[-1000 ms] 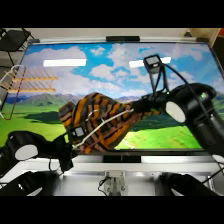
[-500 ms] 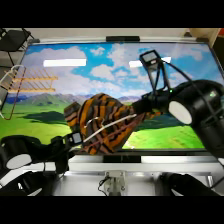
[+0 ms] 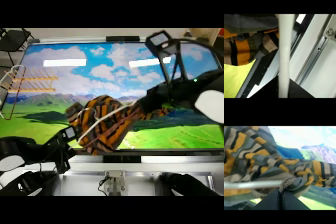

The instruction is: Fold the shirts.

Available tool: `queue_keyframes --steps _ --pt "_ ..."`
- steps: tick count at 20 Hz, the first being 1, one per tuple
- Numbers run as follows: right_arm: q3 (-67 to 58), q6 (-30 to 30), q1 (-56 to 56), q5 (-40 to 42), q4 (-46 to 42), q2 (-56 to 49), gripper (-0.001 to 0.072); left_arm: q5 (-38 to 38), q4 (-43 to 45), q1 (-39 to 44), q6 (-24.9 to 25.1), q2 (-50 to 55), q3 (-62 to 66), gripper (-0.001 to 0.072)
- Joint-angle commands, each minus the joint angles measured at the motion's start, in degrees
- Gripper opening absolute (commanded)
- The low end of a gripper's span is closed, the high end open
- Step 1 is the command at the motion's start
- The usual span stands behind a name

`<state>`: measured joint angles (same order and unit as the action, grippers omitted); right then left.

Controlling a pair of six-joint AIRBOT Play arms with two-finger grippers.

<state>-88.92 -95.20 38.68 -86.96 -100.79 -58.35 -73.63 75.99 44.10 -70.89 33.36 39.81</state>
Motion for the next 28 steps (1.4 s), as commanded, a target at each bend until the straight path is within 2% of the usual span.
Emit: queue_keyframes --steps 1,4,6,9,12,15,19,21,24,26,28 --pt "-2.2 1.4 0.1 -5.0 5.9 0.1 0.0062 4.5 0.8 -0.2 -7.0 1.3 0.0 0.0053" --pt "-2.2 -0.5 0.1 -7.4 3.7 0.1 0.0062 2.1 4.0 -0.2 -7.2 1.4 0.0 0.0053" --pt "-2.2 -2.6 0.1 -7.3 -0.5 0.1 0.0062 -2.6 5.1 -0.2 -7.1 1.3 0.0 0.0053" --pt "-2.2 -4.9 0.0 -7.0 -7.1 0.1 0.0062 -5.1 5.0 0.0 -3.6 -0.6 0.0 0.0053" --pt "-2.2 -5.2 0.1 -6.6 -7.6 0.1 0.0062 -5.0 1.4 0.4 1.7 -2.2 0.0 0.0053" --pt "-2.2 -5.3 0.1 -6.5 -7.5 0.1 0.0062 -3.7 -1.0 1.5 4.0 -1.7 0.0 0.0053" --pt "-2.2 -5.3 0.1 -6.4 -7.1 0.1 0.0061 0.8 -1.1 2.0 4.9 -0.3 0.0 0.0053" --pt "-2.2 -5.1 0.1 -5.7 -6.6 0.1 0.0062 3.6 -2.4 2.0 8.0 2.7 0.0 0.0053" --pt "-2.2 -1.5 0.1 -0.9 -1.8 0.1 0.0061 8.2 -6.0 2.0 12.6 9.7 0.1 0.0053" --pt "-2.2 0.2 0.1 2.0 2.4 0.1 0.0061 15.4 -6.1 1.9 12.0 13.7 0.1 0.0053" --pt "-2.2 0.6 0.1 2.6 5.1 0.1 0.0061 22.4 -6.2 1.5 8.2 16.6 1.0 0.0054"
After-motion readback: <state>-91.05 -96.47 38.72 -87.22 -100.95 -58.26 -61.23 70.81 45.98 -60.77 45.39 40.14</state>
